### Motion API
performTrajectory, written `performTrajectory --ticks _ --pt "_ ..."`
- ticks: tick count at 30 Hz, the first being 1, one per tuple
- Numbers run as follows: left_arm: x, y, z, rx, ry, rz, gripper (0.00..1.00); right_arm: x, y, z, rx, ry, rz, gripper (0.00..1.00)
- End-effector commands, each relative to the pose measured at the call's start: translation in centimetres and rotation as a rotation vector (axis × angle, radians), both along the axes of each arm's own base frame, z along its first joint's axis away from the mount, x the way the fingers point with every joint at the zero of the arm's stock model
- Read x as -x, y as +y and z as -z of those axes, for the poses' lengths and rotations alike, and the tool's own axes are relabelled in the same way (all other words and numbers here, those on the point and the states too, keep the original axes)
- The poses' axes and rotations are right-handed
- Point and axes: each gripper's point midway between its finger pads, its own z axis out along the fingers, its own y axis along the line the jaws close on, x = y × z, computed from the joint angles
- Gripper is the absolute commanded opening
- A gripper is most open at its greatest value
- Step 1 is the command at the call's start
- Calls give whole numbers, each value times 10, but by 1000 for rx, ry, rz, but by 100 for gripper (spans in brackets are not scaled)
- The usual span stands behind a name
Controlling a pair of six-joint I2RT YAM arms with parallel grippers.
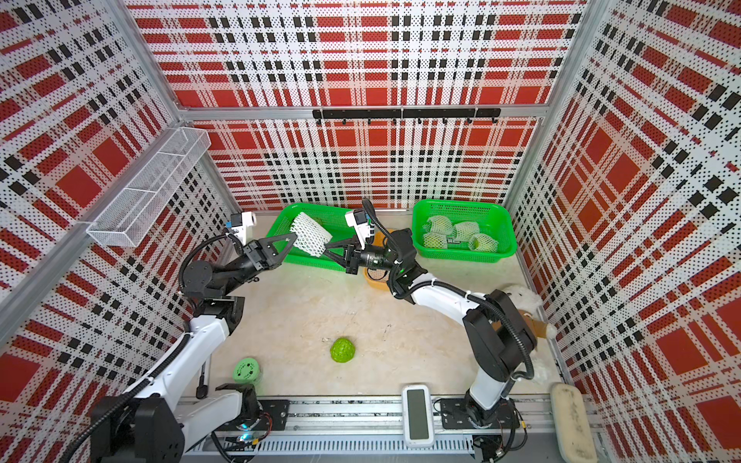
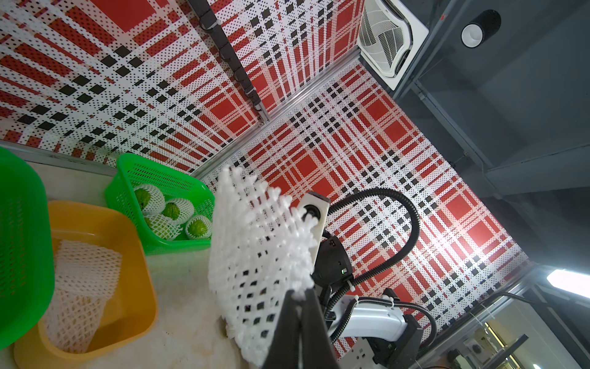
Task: Sleeve custard apples in foam nets
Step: Open the foam net.
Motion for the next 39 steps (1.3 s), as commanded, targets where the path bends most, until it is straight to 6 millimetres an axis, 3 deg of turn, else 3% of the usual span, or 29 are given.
performTrajectory --ticks 1,6,11,15,21,24,29,34,39 --pt "8 -2 1 3 -6 27 0 7 -2 -32 -111 -74 -14 0" --pt "7 -5 19 -23 11 39 0 7 0 -39 -133 -86 -25 3" --pt "11 -13 23 -43 -18 54 0 9 9 -37 -121 -74 -39 26" --pt "17 -20 18 -50 -65 75 0 10 14 -32 -101 -67 -37 58" --pt "16 -17 19 -55 -85 54 0 13 13 -23 -46 -62 -12 100" --pt "14 -13 23 -71 -72 35 0 16 8 -15 -8 -54 14 100" --pt "18 -7 47 -189 19 -15 0 16 -7 18 155 -33 101 100" --pt "38 6 79 -464 110 -140 0 20 -36 40 253 19 167 100" --pt "64 5 95 -625 143 -139 0 21 -67 81 479 29 273 100"
